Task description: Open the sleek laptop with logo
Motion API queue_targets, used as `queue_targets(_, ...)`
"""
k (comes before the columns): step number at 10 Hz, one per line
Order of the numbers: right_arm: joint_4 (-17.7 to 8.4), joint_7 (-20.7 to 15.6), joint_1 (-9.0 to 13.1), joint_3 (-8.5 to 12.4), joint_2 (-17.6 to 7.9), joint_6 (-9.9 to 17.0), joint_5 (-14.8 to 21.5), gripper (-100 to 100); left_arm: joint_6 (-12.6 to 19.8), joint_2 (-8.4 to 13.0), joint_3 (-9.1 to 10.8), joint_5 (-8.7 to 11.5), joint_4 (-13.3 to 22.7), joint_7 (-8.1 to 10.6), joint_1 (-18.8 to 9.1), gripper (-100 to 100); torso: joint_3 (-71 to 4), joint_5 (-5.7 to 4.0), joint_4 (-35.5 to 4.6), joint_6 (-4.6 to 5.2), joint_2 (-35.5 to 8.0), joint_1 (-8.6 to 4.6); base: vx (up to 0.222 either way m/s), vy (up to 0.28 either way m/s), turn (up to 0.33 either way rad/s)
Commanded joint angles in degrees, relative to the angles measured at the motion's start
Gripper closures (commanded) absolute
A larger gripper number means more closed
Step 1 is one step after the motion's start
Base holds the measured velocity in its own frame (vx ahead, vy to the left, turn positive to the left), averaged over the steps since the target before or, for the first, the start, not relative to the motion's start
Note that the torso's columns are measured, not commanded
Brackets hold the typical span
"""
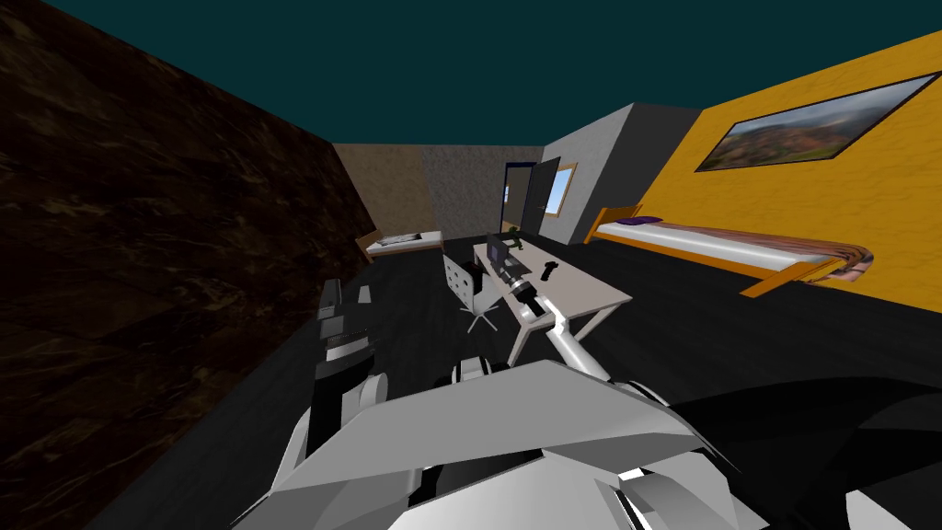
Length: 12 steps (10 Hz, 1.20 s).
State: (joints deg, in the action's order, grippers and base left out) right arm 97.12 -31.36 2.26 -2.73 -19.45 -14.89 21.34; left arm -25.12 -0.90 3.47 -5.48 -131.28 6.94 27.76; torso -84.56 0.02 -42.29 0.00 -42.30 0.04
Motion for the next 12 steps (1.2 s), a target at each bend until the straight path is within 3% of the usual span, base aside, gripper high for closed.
queue_targets(1,-3.7,-1.8,2.7,-0.2,-1.4,1.2,2.2,-100,0.0,0.0,0.0,0.0,0.0,0.0,0.0,0,0.0,-0.02,0.0,-0.01,0.0,-0.05,0.019,0.05,0.012)
queue_targets(2,-5.6,-3.2,4.8,-0.4,-2.6,2.2,4.1,-100,0.0,0.0,0.0,0.0,0.0,0.0,0.0,0,0.0,-0.03,0.0,0.0,0.0,-0.09,0.021,0.062,0.015)
queue_targets(3,-6.5,-3.2,4.8,-0.4,-2.6,2.2,4.1,-100,0.0,0.0,0.0,0.0,0.0,0.0,0.0,0,0.0,-0.02,0.0,-0.01,0.0,-0.03,0.02,0.058,0.011)
queue_targets(5,-10.7,-5.9,8.8,-0.6,-5.2,4.2,8.0,-100,0.0,0.0,0.0,0.0,0.0,0.0,0.0,0,0.0,0.0,0.0,-0.01,0.1,0.02,0.049,0.086,0.022)
queue_targets(6,-12.2,-5.9,8.8,-0.6,-5.2,4.2,8.0,-100,0.0,0.0,0.0,0.0,0.0,0.0,0.0,0,-0.1,0.02,0.0,-0.01,0.1,0.05,0.034,0.071,0.007)
queue_targets(7,-14.2,-7.1,10.7,-0.7,-6.6,5.2,9.9,-100,0.0,0.0,0.0,0.0,0.0,0.0,0.0,0,0.0,-0.02,0.0,0.01,0.0,-0.06,0.014,0.072,0.009)
queue_targets(10,-17.8,-8.2,12.6,-0.7,-7.9,6.2,11.7,-100,0.0,0.0,0.0,0.0,0.0,0.0,0.0,0,0.0,-0.02,0.0,-0.01,0.0,-0.04,0.02,0.059,0.01)
queue_targets(12,-22.2,-10.3,16.1,-0.8,-10.7,8.2,15.4,-100,0.0,0.0,0.0,0.0,0.0,0.0,0.0,0,0.0,-0.02,0.0,-0.01,0.0,-0.04,0.031,0.069,0.014)
